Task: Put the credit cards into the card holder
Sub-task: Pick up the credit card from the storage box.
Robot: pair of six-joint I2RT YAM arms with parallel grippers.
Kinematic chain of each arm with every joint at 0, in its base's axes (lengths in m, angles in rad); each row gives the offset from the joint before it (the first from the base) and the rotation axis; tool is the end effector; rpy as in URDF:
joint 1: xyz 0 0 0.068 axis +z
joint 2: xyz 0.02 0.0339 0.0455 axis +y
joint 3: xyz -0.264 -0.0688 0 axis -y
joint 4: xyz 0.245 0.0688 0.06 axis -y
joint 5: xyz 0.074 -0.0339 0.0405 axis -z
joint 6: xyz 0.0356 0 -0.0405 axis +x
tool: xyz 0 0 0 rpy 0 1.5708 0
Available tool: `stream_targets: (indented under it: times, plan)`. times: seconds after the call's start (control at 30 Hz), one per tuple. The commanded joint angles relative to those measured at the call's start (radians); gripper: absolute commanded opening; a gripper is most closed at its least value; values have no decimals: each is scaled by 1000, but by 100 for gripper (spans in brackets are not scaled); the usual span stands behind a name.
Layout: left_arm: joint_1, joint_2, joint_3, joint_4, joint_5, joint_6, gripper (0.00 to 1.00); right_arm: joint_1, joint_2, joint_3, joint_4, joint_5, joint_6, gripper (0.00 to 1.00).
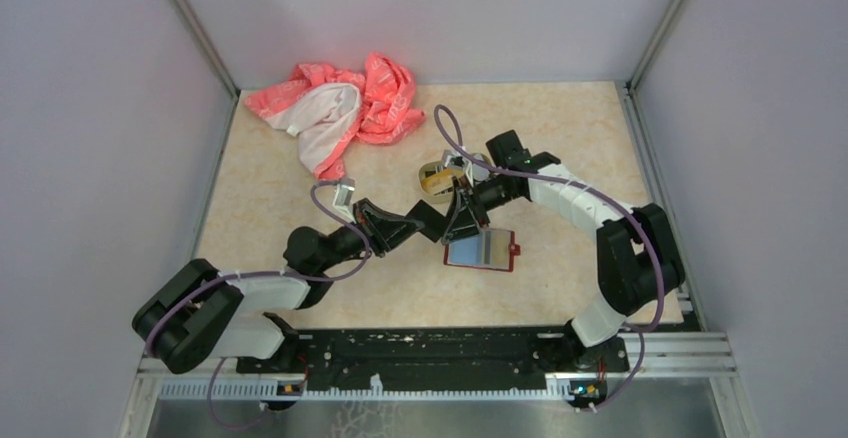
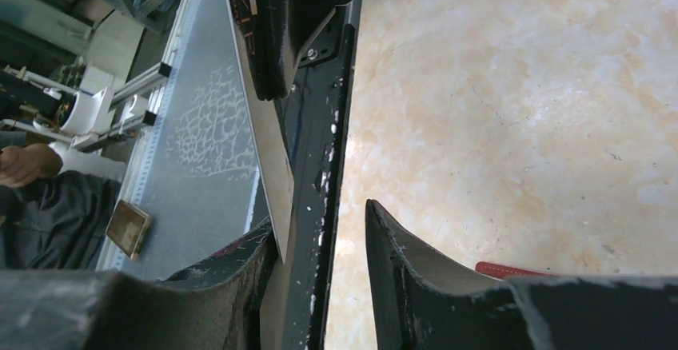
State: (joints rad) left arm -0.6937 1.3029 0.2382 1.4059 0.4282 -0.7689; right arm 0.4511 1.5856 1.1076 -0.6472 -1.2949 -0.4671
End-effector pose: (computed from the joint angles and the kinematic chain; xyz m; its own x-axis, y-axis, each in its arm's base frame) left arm 0.1609 -0.1531 0.2185 -0.4288 -0.4662 -0.7739 0.8131 0.1741 -0.5554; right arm 0.2597 0.1638 0.2425 -0.5036 -0.3802 -0.7758 -0.8050 -0.1197 0.5811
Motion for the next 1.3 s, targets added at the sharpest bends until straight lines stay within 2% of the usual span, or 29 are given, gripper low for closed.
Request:
stream_targets:
  times: [0.0, 0.07, 0.17, 0.4, 0.43, 0.57, 0.63, 0.83, 0.93, 1.0, 1.13, 1.27]
  plan:
    - [3, -10, 1, 6, 5, 32, 0, 12, 2, 34, 5, -45, -52, 37]
    - [3, 1, 3, 11, 13, 29, 0, 13, 2, 33, 7, -63, -51, 36]
    - [3, 21, 7, 28, 23, 24, 0, 15, 1, 33, 10, -79, -52, 28]
    - [3, 55, 23, 49, 52, 21, 1, 18, 2, 41, -4, -78, -66, 0]
    - [3, 55, 22, 50, 53, 25, 3, 18, 2, 46, -18, -71, -81, 0]
    - [17, 30, 4, 43, 52, 32, 29, 18, 6, 64, -87, -43, -154, 0]
    - [31, 12, -7, 28, 49, 25, 33, 18, 9, 65, -97, -43, -167, 0]
    - [58, -25, -16, -7, 78, 21, 33, 31, 32, 84, -154, -20, -224, 0]
    - [63, -25, -11, -7, 109, 24, 24, 40, 42, 91, -175, -16, -245, 0]
    - [66, -14, 0, -8, 141, 26, 22, 41, 47, 98, -188, -20, -255, 0]
    - [69, 12, 23, -22, 198, 22, 31, 41, 50, 103, -196, -23, -262, 0]
    - [73, 19, 23, -37, 211, 26, 29, 41, 53, 109, -217, -26, -279, 0]
